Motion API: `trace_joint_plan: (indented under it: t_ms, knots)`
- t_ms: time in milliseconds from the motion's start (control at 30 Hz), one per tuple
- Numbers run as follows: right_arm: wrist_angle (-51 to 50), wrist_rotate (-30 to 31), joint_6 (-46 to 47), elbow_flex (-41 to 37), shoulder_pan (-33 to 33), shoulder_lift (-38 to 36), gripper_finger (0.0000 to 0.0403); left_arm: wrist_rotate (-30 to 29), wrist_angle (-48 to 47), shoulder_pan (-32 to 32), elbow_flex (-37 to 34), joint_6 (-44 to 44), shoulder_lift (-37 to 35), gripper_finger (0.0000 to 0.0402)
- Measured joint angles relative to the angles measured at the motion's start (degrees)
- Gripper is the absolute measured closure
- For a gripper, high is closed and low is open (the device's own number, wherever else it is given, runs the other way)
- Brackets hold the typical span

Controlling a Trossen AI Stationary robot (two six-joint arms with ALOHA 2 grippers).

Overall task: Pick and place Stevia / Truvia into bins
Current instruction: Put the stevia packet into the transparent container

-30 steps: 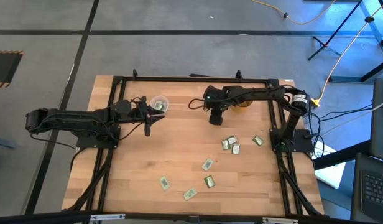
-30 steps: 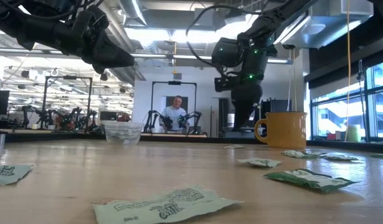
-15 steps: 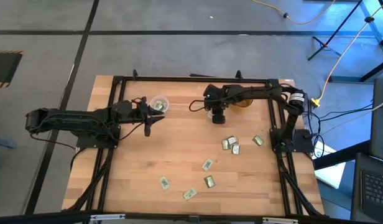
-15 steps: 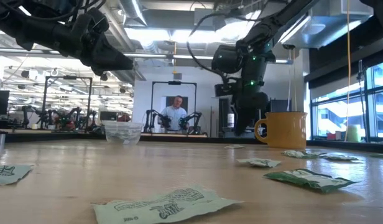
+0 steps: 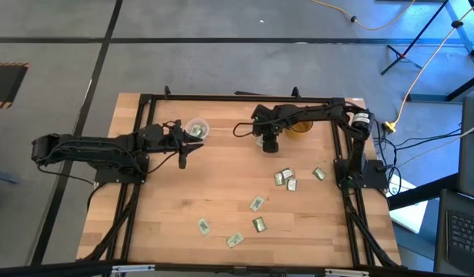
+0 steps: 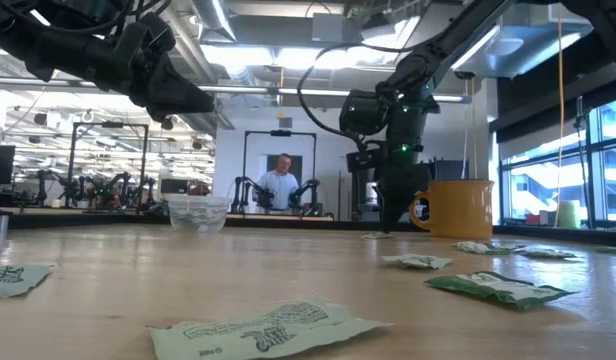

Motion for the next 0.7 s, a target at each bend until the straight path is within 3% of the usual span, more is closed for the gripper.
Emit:
trace_joint_plan:
  t_ms: [700]
  knots:
    - [-0.13, -0.20, 0.87, 0.22, -0.30, 1.89, 0.0360, 0.01, -0.60, 0.00, 0.00, 0.00, 0.02, 0.0315]
